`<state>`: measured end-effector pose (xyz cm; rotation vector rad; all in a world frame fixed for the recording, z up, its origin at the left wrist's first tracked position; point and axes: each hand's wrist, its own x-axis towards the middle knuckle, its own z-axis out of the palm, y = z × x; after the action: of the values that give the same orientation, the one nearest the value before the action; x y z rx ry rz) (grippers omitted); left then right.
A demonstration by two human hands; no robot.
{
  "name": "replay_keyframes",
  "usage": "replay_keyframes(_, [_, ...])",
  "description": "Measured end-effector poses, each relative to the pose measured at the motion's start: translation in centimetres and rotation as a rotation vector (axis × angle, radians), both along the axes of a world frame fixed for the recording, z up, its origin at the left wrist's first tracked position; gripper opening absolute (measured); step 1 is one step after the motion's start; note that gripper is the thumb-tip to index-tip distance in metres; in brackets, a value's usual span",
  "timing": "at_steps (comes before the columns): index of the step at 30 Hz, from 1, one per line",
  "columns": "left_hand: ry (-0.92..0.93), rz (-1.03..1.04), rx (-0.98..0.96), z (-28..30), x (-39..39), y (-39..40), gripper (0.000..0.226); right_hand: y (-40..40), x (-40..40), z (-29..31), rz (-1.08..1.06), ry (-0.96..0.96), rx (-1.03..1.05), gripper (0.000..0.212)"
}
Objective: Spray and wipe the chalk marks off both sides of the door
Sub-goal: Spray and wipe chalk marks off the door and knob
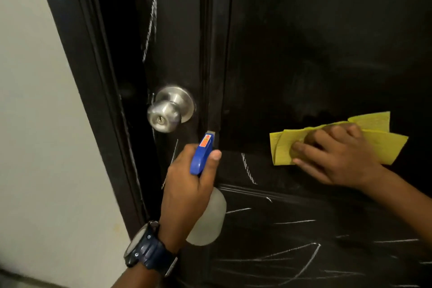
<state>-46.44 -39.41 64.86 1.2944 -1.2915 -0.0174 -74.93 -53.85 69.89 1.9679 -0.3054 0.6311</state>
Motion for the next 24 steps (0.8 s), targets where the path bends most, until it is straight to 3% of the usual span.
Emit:
replay_keyframes(6, [-0.009, -0.013, -0.135, -3.6, 0.2, -1.8, 0.053, -0.4, 0.3, -0.7, 0.04, -0.089, 0.019, 0.038])
replay_keyframes(10, [0.002, -0.026, -0.184, -5.1, 0.6, -2.6, 0.056, -0.8, 0.2, -1.4, 0.026, -0.282, -0.012, 0.052])
replay_keyframes(17, [-0.229, 0.023, -0.29, -8.7, 0.0, -3.7, 0.067, -1.2, 1.3, -2.9, 0.073, -0.483, -0.083, 0.056])
replay_keyframes(24, [-0.159, -0.029, -0.344, -6.3, -0.6, -1.9, 0.06, -0.2, 2.0, -3.8, -0.002, -0.511, -0.07, 0.062])
